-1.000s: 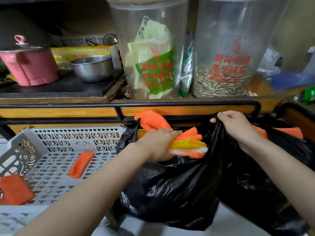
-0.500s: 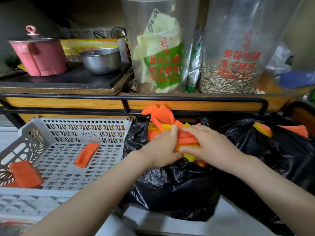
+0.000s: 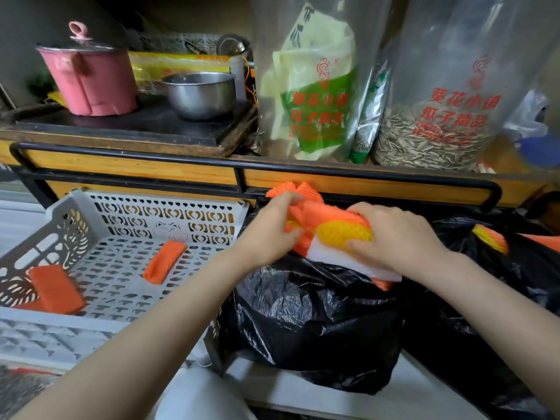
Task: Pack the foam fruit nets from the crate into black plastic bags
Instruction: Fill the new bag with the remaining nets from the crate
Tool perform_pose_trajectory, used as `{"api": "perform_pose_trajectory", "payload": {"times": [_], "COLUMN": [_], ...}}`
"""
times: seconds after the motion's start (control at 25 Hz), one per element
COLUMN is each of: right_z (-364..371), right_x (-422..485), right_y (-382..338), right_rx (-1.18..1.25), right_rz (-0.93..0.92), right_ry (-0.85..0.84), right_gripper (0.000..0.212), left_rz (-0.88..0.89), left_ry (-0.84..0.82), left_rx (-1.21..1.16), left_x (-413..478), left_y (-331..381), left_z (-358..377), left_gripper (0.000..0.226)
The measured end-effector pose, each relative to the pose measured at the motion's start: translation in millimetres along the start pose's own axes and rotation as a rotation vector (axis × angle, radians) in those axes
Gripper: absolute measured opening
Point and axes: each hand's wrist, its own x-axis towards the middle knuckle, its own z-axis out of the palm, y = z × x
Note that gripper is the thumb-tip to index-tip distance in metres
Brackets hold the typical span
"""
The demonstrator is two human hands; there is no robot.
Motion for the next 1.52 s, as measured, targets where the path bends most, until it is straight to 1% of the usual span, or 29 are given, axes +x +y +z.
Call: {"api": "perform_pose_trajectory", "payload": {"times": [0.08, 0.12, 0.2, 0.24, 0.32, 0.4, 0.48, 0.52, 0.6, 0.64, 0.72, 0.8, 0.84, 0.92, 1.0, 1.04, 1.08, 1.16, 1.2, 1.24, 1.32, 1.4, 1.44, 1.52], "right_z": [0, 2, 7, 8, 7, 5, 5, 6, 7, 9, 15, 20, 25, 34, 39, 37, 33, 20, 14, 8, -2, -13, -18, -23], "right_x": [4, 4, 4, 4, 9, 15, 24, 27, 31, 33, 40, 50, 55, 60, 62, 63, 63, 60, 57, 52, 38, 19, 9, -6], "right_y": [4, 5, 4, 3, 2, -1, -6, -9, -18, -24, -36, -49, -56, -71, -78, -79, -78, -73, -70, -67, -61, -55, -52, -43], "right_rx": [0.002, -0.005, -0.001, 0.010, 0.039, 0.093, 0.178, 0.234, 0.316, 0.306, 0.183, 0.056, 0.052, 0.124, 0.184, 0.226, 0.285, 0.371, 0.367, 0.343, 0.278, 0.259, 0.226, 0.072], "right_rz": [0.050, 0.054, 0.048, 0.051, 0.079, 0.123, 0.146, 0.138, 0.050, -0.022, -0.150, -0.207, -0.221, -0.240, -0.250, -0.248, -0.239, -0.232, -0.239, -0.248, -0.252, -0.257, -0.286, -0.356], "right_ry": [-0.035, -0.056, -0.068, -0.059, -0.033, 0.000, 0.084, 0.130, 0.175, 0.168, 0.125, 0.012, -0.082, -0.271, -0.384, -0.404, -0.406, -0.382, -0.362, -0.349, -0.300, -0.222, -0.208, -0.228], "right_gripper": [0.055, 0.055, 0.056, 0.056, 0.057, 0.056, 0.054, 0.053, 0.053, 0.054, 0.057, 0.059, 0.060, 0.062, 0.062, 0.062, 0.059, 0.045, 0.042, 0.043, 0.058, 0.071, 0.076, 0.081], "left_rz": [-0.088, -0.150, -0.267, -0.303, -0.334, -0.347, -0.366, -0.372, -0.393, -0.402, -0.403, -0.384, -0.374, -0.352, -0.324, -0.304, -0.278, -0.239, -0.231, -0.227, -0.210, -0.204, -0.206, -0.219], "left_ry": [0.075, 0.061, -0.042, -0.084, -0.080, 0.052, 0.208, 0.267, 0.358, 0.386, 0.410, 0.407, 0.407, 0.418, 0.401, 0.365, 0.309, 0.170, 0.105, 0.056, 0.013, 0.007, 0.011, 0.027], "left_rx": [0.008, 0.005, -0.025, -0.001, 0.108, 0.121, 0.007, -0.047, -0.153, -0.220, -0.332, -0.388, -0.410, -0.450, -0.451, -0.435, -0.409, -0.339, -0.304, -0.266, -0.192, -0.153, -0.143, -0.147], "left_x": [6, 9, 16, 18, 22, 22, 20, 20, 21, 21, 20, 16, 15, 11, 7, 5, 2, -3, -5, -6, -6, -3, -2, 0], "left_y": [-14, -21, -32, -36, -41, -42, -40, -39, -41, -41, -38, -32, -29, -26, -21, -20, -19, -16, -16, -16, -14, -12, -12, -12], "left_z": [-2, 0, 8, 14, 23, 23, 14, 6, -10, -18, -31, -37, -38, -38, -37, -35, -32, -23, -18, -12, -3, 2, 3, 2], "left_gripper": [0.055, 0.059, 0.069, 0.071, 0.063, 0.041, 0.016, 0.009, 0.014, 0.016, 0.015, 0.014, 0.014, 0.013, 0.011, 0.009, 0.008, 0.015, 0.020, 0.023, 0.026, 0.027, 0.027, 0.025]}}
